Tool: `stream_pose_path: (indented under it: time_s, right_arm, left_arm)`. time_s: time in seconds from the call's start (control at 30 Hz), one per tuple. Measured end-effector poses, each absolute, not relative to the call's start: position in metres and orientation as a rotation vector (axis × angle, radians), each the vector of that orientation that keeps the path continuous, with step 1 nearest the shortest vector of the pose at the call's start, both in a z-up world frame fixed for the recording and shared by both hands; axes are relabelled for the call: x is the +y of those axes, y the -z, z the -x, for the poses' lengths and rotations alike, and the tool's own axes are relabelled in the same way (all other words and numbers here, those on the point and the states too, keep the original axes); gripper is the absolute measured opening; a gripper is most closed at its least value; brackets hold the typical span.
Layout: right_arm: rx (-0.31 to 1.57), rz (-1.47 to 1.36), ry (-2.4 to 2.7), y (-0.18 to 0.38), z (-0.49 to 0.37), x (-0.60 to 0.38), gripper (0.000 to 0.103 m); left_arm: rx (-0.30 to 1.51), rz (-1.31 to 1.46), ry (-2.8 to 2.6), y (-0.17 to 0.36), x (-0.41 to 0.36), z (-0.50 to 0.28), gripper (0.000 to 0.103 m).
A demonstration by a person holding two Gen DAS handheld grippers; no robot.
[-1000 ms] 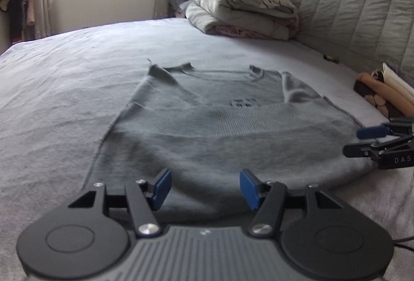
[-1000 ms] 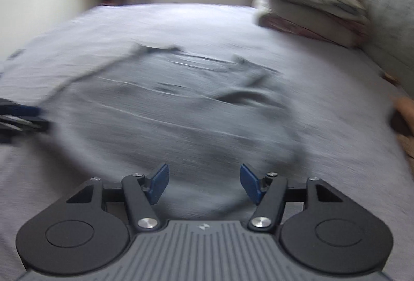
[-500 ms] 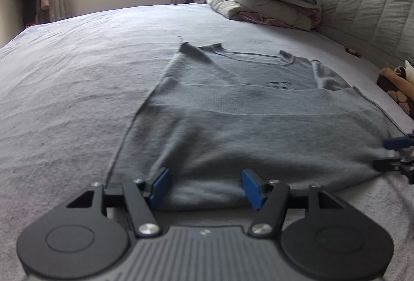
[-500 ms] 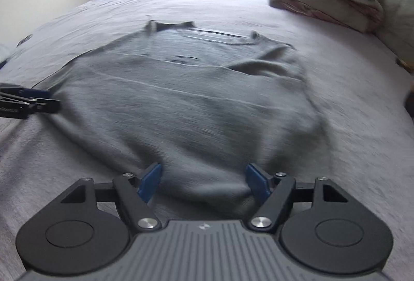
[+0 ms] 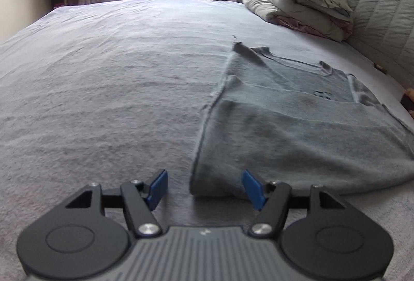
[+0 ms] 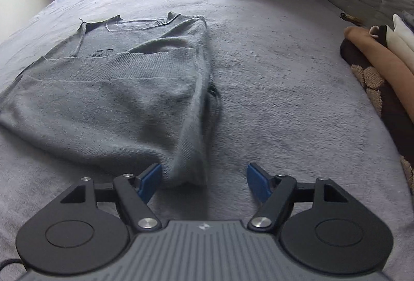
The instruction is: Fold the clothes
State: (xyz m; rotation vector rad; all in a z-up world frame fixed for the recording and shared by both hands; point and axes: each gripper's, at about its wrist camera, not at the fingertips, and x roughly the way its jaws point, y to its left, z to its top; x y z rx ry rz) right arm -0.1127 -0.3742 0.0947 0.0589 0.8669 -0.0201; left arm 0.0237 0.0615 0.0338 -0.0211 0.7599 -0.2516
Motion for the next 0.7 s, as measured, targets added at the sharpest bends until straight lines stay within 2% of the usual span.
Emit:
stream_pose_path:
  time_s: [0.23,0.4,0.6,0.7]
  right_arm:
    - [0.818,0.059,0.024,-0.108,0.132,-0.374,0.075]
    - [0.828,-0.170,-0.009,-0.112,0.134,-0.402,0.072]
    - [0.838,-0.565,-0.030,-0.090,0.131,-0.433,0.052]
    - [0.834,-0.766,-0.040,-0.078,0.130,-0.448,0.040]
  left_arm:
    - [0.765,0.023,0.242,-0.038,0.083,-0.019,0.066]
    - [0.805,0.077,0.251,-0.036,0.092,-0.018,0.060]
    - [0.849,0.286,0.331,-0.038,0.098,-0.019,0.054]
    - [0.886,0.348,0.331,-0.032,0.096,-0.024,0.046]
